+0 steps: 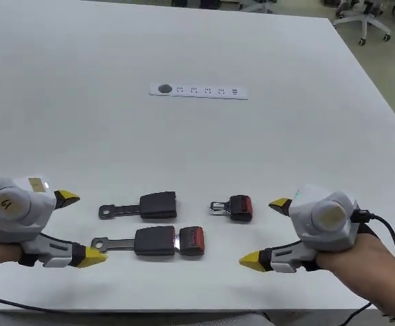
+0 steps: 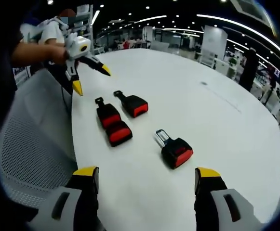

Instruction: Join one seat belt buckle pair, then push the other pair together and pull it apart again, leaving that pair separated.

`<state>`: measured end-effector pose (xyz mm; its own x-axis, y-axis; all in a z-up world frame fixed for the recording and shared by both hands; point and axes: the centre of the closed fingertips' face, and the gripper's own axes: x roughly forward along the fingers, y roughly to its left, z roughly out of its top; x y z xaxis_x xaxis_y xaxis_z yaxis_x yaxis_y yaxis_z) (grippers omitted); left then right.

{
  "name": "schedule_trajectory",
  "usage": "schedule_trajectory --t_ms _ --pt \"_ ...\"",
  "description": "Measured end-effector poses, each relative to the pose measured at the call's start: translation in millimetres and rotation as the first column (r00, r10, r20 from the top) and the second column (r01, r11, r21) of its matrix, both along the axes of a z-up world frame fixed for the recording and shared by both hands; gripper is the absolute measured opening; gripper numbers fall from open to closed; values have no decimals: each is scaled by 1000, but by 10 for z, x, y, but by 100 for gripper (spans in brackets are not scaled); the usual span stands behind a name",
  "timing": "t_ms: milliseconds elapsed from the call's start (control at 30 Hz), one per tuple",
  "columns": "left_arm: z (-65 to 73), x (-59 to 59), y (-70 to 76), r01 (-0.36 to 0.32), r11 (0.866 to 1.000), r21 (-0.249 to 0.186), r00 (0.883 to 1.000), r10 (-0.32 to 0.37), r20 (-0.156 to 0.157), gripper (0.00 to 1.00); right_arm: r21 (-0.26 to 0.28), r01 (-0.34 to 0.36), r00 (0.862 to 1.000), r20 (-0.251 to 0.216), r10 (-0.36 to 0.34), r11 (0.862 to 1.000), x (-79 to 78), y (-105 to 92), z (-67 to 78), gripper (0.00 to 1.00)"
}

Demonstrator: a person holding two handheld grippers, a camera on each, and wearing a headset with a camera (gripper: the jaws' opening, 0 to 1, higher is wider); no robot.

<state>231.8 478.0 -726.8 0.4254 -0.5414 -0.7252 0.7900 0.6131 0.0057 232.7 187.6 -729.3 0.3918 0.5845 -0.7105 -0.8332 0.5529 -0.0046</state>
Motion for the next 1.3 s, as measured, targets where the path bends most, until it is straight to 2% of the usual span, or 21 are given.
schedule_trajectory --t_ms 100,167,233,267,400,567,633,667,833,900,967,1033,1133,1300 --pt "25 -29 112 -40 999 -8 999 40 19 92 26 27 1000 5 -27 999 -16 2 26 88" --pt "53 -41 117 -53 999 -15 998 53 41 99 45 34 999 11 -35 998 -38 28 47 93" --pt "62 -50 162 -56 998 -1 996 56 75 100 44 41 999 33 -42 998 -32 33 48 98" --pt "83 -58 172 -62 998 -10 994 63 86 100 54 45 998 40 -47 998 -32 35 55 99" --pt "115 -114 198 -88 995 -52 992 92 81 100 67 73 996 44 -76 995 -66 27 90 99" --pt "106 -173 214 -97 994 -58 992 101 81 100 82 91 994 59 -95 993 -85 32 133 99" --pt "92 -210 193 -104 992 -66 992 108 60 100 98 108 992 58 -114 989 -105 19 168 99" --pt "89 -217 199 -107 992 -63 992 111 61 100 105 114 991 53 -120 988 -110 18 179 99" --pt "200 -175 211 -146 984 -101 985 154 81 100 135 133 988 60 -142 982 -150 41 229 99" --pt "216 -223 206 -146 986 -85 986 152 63 100 118 129 989 63 -137 985 -189 50 214 99" --pt "211 -246 239 -117 992 -49 988 121 97 100 113 125 988 71 -134 986 -213 48 228 98" --pt "247 -281 230 -134 989 -61 985 140 99 100 126 128 989 62 -137 984 -234 51 243 98" --pt "259 -238 277 -160 984 -77 978 168 122 100 133 139 987 65 -148 981 -215 21 242 98" --pt "273 -234 249 -156 984 -90 977 167 135 99 143 148 985 67 -159 978 -186 11 271 98"
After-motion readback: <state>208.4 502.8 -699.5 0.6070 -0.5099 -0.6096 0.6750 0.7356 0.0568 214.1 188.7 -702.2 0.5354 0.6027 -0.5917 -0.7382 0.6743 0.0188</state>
